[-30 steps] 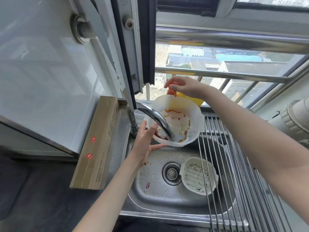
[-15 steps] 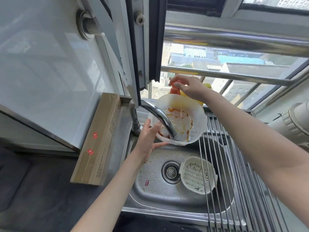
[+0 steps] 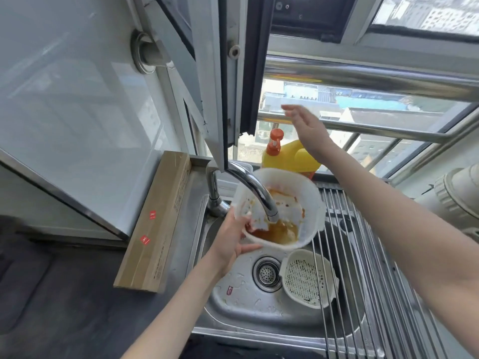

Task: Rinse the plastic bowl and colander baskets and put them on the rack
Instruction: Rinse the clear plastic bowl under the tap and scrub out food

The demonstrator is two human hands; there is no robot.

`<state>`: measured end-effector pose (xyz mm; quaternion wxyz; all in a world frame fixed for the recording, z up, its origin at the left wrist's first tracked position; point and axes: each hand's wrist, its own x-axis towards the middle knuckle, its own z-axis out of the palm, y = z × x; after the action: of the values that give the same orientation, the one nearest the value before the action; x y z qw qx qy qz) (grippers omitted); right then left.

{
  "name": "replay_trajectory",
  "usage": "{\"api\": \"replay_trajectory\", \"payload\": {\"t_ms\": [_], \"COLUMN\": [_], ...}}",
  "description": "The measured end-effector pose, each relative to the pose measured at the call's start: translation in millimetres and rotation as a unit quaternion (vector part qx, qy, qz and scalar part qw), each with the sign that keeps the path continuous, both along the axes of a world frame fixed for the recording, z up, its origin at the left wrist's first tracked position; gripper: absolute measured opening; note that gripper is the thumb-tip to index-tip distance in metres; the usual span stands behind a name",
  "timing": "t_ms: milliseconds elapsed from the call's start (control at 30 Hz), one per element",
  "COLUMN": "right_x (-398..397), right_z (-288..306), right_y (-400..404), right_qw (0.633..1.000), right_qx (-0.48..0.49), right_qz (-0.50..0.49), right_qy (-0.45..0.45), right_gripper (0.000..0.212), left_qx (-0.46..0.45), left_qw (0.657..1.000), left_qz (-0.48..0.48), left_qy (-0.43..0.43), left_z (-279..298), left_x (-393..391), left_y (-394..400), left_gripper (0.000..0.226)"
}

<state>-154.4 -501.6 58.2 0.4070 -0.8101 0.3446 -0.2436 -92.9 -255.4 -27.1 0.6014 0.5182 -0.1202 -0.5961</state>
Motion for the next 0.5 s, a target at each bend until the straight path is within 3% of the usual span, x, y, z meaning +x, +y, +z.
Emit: {"api": "replay_trajectory", "payload": {"t_ms": [100, 167, 367, 500], "right_x": [-12, -27, -41, -30], "right_z": [11, 4, -67, -88], "right_y": [28, 57, 114, 104], "right_qw": [0.983, 0.978, 0.997, 0.991], "right_qx": [-0.106, -0.112, 0.064, 0.118], "right_qz": [-0.082, -0.077, 0.035, 0.049], "right_qy": [-0.127, -0.158, 0.024, 0.049], "right_gripper": [0.027, 0.021, 0.019, 0.018], "left_qx": [0.018, 0.048, 0.116, 0.138], "left_qw": [0.999, 0.997, 0.992, 0.989], "left_qz": [-0.03, -0.043, -0.042, -0.038], "left_qy": [-0.023, -0.035, -0.016, -0.02], "left_z": [-8, -17, -42, -51], "left_x": [-11, -16, -23, -25], "left_y": [25, 41, 61, 66], "left_gripper": [0.032, 0.026, 0.037, 0.045]}}
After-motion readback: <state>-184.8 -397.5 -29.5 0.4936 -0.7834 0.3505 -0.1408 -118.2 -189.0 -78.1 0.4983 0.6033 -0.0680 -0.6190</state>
